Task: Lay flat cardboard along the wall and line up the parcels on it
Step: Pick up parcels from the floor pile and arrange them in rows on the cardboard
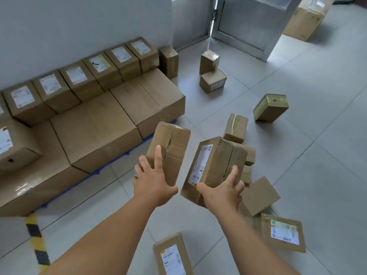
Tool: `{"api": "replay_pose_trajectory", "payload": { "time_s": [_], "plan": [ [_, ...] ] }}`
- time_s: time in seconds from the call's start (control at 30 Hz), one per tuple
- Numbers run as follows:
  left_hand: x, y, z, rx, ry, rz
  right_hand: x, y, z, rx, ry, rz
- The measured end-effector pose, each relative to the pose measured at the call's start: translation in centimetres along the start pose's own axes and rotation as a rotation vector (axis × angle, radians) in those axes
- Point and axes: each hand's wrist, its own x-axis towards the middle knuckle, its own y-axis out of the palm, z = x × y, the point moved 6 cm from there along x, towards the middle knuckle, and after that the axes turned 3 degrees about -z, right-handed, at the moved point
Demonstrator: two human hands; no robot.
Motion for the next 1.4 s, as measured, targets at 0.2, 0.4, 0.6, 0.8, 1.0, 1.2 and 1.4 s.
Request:
{"api": "replay_pose_trajectory", "payload": {
  "time_s": [0.2, 0.4, 0.6, 0.8, 1.0, 1.2, 1.4],
  "plan": [
    [0.2, -6.0, 10.8, -0.03, -0.145, -0.055, -6.0, 6.6, 8.1, -0.055, -0.099, 0.077],
    [0.9, -11.3, 22.7, -0.091, -0.239, -0.094, -12.6, 14.0, 17.2, -0.094, -0.21, 0.113],
    [1.3, -15.0, 33.7, -0.136, -0.347, -0.101, -18.7, 21.7, 24.6, -0.124, -0.301, 0.153],
    [0.0, -15.8, 42.6, -0.208, -0.481, -0.096, -22.9, 28.3, 29.4, -0.169, -0.433, 0.208],
    [0.2, -15.2, 47.6, -0.218, -0.555, -0.089, -23.6, 33.3, 31.8, -0.233, -0.503, 0.262],
    [2.5, -12.8, 49.8, -0.211, -0.585, -0.028, -20.9, 38.4, 34.0, -0.27, -0.48, 0.339],
    [7.0, -9.8, 51.6, -0.126, -0.602, 0.05, -13.9, 42.8, 36.3, -0.195, -0.43, 0.434]
  ]
}}
